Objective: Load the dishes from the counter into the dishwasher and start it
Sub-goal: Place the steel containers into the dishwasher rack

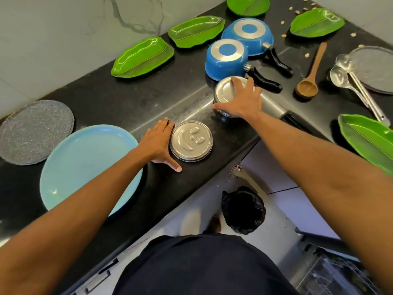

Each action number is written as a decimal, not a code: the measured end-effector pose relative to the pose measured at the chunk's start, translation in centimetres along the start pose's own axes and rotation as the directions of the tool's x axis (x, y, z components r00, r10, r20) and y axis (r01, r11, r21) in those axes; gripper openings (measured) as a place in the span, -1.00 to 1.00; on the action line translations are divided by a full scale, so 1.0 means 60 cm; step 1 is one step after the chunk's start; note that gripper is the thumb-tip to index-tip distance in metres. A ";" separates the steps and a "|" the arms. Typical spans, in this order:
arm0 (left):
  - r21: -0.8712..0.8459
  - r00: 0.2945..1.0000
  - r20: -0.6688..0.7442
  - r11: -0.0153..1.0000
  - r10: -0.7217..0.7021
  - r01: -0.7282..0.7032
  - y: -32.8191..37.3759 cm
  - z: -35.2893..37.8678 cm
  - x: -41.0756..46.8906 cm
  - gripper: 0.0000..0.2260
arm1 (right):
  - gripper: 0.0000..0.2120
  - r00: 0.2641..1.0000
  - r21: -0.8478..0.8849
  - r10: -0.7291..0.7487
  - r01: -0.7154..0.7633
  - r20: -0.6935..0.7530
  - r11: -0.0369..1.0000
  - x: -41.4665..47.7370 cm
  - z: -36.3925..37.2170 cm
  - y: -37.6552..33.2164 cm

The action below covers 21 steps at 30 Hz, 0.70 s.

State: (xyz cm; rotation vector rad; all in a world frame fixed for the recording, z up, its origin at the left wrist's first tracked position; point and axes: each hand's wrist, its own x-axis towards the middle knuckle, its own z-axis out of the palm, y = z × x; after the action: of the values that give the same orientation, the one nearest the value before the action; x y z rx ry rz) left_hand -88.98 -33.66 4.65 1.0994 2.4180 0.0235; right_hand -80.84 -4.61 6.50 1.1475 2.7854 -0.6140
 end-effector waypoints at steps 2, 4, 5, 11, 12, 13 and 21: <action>-0.022 1.000 -0.006 1.000 -0.003 0.003 0.003 -0.004 -0.006 0.44 | 0.08 0.999 -0.012 -0.027 0.027 -0.019 1.000 0.002 0.002 0.001; -0.027 1.000 0.003 1.000 -0.008 0.008 0.006 -0.005 -0.012 0.41 | 0.04 0.997 -0.015 -0.049 0.048 -0.055 0.999 -0.002 0.007 0.002; -0.025 1.000 0.004 1.000 -0.012 0.012 0.008 -0.005 -0.013 0.40 | 0.02 0.996 -0.004 -0.060 0.060 -0.073 0.998 -0.004 0.009 0.005; -0.002 1.000 0.011 1.000 -0.014 0.014 0.015 -0.012 -0.021 0.36 | -0.03 0.978 0.091 -0.101 0.119 -0.182 0.989 -0.040 0.020 0.024; -0.002 1.000 0.012 1.000 -0.013 0.013 0.017 -0.014 -0.023 0.35 | -0.03 0.976 0.113 -0.090 0.114 -0.196 0.987 -0.051 0.019 0.028; -0.012 1.000 0.007 1.000 -0.019 0.019 0.017 -0.016 -0.024 0.35 | -0.03 0.975 0.132 -0.084 0.112 -0.205 0.985 -0.056 0.021 0.028; -0.001 0.958 -0.285 0.999 0.043 -0.045 0.019 0.014 -0.091 0.02 | -0.02 0.958 0.157 0.021 0.025 -0.286 0.987 -0.221 0.019 0.064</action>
State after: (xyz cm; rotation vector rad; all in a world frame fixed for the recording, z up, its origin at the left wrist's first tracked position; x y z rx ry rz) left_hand -84.74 -36.93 6.40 1.2179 2.6417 0.2203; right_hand -68.74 -11.37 6.93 1.3663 3.0234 -0.7359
